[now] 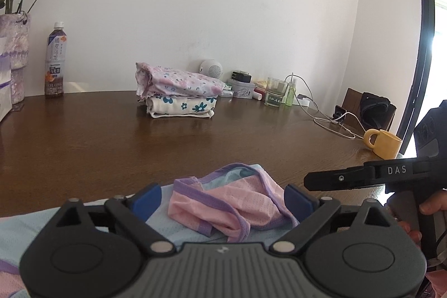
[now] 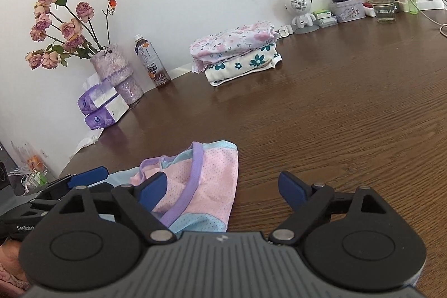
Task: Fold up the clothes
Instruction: 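Grasp the pink corner with the right gripper and lift it over the bundle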
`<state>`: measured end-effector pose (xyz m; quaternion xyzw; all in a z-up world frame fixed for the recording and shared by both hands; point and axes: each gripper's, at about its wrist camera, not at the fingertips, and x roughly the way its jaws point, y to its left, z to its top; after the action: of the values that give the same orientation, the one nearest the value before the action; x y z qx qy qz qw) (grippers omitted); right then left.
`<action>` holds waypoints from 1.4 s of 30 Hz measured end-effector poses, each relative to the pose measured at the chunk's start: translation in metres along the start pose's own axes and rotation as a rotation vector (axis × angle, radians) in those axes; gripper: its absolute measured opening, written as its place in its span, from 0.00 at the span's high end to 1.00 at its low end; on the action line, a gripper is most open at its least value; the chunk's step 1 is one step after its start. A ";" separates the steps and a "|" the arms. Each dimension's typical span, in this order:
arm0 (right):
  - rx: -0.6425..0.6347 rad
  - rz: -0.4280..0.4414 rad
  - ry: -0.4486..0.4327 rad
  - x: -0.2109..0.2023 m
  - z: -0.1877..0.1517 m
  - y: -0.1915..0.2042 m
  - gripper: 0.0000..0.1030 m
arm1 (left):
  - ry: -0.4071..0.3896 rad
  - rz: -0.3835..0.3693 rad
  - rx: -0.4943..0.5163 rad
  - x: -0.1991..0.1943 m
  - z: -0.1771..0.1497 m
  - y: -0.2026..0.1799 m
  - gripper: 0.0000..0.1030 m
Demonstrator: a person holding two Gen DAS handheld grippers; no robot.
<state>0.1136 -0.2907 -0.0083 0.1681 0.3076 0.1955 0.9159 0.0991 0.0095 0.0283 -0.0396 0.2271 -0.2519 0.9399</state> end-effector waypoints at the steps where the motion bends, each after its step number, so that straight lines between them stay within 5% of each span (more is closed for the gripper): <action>1: -0.002 0.001 0.004 0.001 -0.001 0.001 0.14 | 0.000 -0.001 -0.001 0.000 0.000 0.000 0.08; 8: 0.005 0.003 0.025 0.010 0.000 0.001 0.21 | 0.026 0.006 0.000 0.005 -0.001 0.001 0.09; 10: 0.014 -0.001 0.041 0.013 0.000 0.000 0.31 | 0.046 0.021 0.000 0.009 -0.001 0.001 0.13; 18: 0.009 -0.016 0.089 0.031 0.004 0.003 0.48 | 0.110 0.004 -0.025 0.023 -0.003 0.004 0.67; 25: 0.079 0.018 0.115 0.035 0.000 0.001 0.87 | 0.164 -0.023 -0.052 0.035 -0.005 0.008 0.67; 34: 0.185 0.034 0.113 0.038 -0.001 -0.010 0.93 | 0.157 -0.053 -0.088 0.034 -0.005 0.014 0.64; 42: 0.111 0.001 0.057 0.027 0.011 0.006 0.99 | 0.025 -0.054 -0.116 0.002 0.002 0.021 0.54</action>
<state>0.1393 -0.2751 -0.0106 0.2132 0.3441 0.1832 0.8959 0.1113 0.0268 0.0258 -0.0972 0.2518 -0.2642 0.9259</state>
